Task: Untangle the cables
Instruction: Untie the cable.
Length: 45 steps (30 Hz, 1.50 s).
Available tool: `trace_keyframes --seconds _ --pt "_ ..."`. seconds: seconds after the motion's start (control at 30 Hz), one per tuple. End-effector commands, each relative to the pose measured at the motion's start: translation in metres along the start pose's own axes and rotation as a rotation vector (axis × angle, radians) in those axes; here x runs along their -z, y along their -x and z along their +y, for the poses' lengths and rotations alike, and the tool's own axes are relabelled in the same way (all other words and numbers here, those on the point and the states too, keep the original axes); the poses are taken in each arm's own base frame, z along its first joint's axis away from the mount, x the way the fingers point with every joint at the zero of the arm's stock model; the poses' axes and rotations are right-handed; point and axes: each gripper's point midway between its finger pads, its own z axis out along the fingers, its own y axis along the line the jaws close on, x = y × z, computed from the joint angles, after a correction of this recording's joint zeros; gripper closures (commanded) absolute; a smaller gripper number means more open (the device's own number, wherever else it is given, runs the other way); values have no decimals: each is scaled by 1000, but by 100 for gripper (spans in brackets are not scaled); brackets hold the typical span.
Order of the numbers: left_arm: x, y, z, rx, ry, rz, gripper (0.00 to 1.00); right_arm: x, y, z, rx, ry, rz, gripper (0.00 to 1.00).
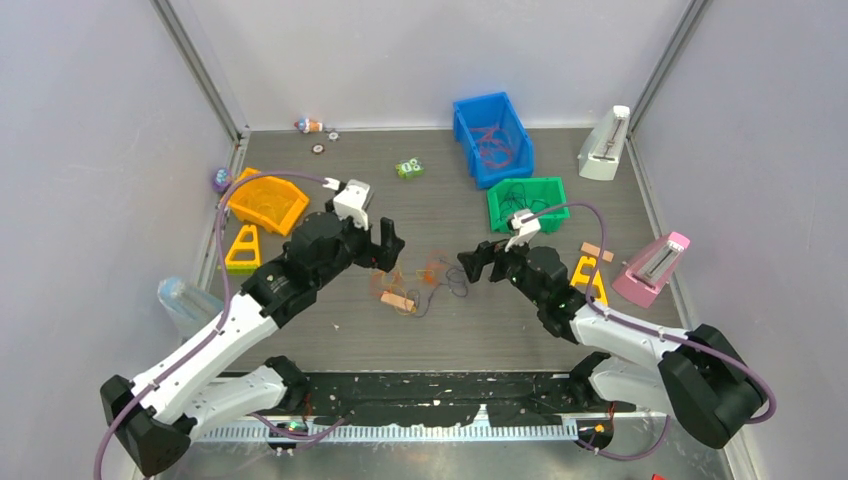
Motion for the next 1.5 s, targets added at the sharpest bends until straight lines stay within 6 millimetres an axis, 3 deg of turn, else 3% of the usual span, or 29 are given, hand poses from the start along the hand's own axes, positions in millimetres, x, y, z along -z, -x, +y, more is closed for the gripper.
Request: trace_keyframes --seconds 0.0,0.13,0.23,0.33,0.43,0.67,0.8,0.93,0.97,1.07,1.17,1.3,1.47 --pt "15 -5 42 66 208 -34 9 -4 14 23 4 114 -42 0" --pt "17 -38 61 134 271 109 2 -12 -1 27 -3 128 47 4" --pt "13 -59 60 159 237 187 1 -22 -17 22 -26 80 140 5" --pt "7 -76 57 187 204 219 1 -27 -51 12 -46 22 281 5" --pt "-3 -89 53 212 165 237 1 -36 -63 14 -47 11 360 8" --pt "-34 -122 41 275 107 384 1 -42 -97 17 15 -33 520 34" --pt "-49 -136 32 308 64 438 8 -34 -106 12 28 -66 550 52" --pt "-61 -149 30 339 52 474 22 -24 -105 13 19 -50 533 60" --pt "-64 -152 29 345 52 483 27 -23 -101 15 16 -44 517 68" --pt "-70 -157 32 355 68 482 56 -19 -102 14 19 -43 515 92" --pt "-72 -152 45 341 125 440 98 -16 -92 14 11 -51 478 94" --pt "-61 -136 74 355 223 359 100 0 -75 -7 -1 -183 424 95" --pt "-35 -126 117 385 385 232 100 38 -30 -48 -8 -443 313 95"
